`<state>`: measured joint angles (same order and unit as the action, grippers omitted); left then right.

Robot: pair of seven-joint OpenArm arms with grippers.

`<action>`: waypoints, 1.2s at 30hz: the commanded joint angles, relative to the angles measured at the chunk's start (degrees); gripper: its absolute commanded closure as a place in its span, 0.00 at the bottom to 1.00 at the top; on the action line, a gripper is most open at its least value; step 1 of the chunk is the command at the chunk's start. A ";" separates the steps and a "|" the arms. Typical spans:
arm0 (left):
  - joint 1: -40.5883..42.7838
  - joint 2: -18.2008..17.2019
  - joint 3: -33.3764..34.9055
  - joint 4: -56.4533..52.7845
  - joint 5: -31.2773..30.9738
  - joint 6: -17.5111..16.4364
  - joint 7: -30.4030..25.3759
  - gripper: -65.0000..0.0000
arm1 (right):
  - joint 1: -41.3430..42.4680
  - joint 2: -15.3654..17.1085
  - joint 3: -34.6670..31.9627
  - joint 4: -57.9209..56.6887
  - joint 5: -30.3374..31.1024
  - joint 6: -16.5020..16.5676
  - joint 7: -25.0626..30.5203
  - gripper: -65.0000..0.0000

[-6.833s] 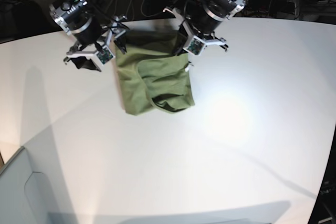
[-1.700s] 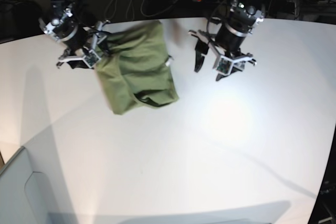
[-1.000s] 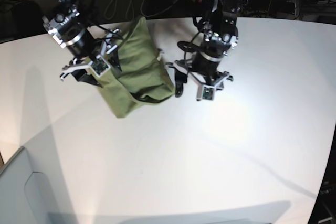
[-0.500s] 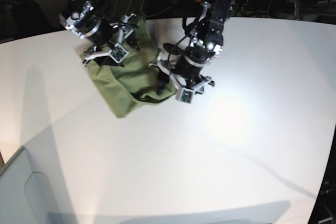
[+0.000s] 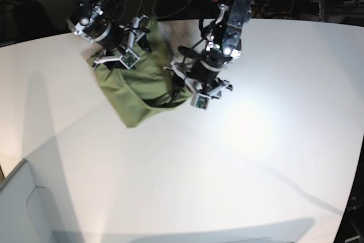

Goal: Fold the T-shirt properly
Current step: 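Open both grippers and lift them off the bundle, then grasp the bundle sides with both grippers and square it up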

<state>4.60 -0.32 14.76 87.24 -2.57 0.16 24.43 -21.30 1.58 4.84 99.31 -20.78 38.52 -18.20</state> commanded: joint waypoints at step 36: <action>1.51 -3.16 -0.21 10.12 -0.29 0.23 -0.47 0.46 | 4.29 -1.19 16.48 4.12 1.04 -0.24 1.18 0.47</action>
<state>6.39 -3.64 14.48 96.18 -2.70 0.23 25.34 -17.10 0.10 21.10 102.37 -20.80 38.54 -18.76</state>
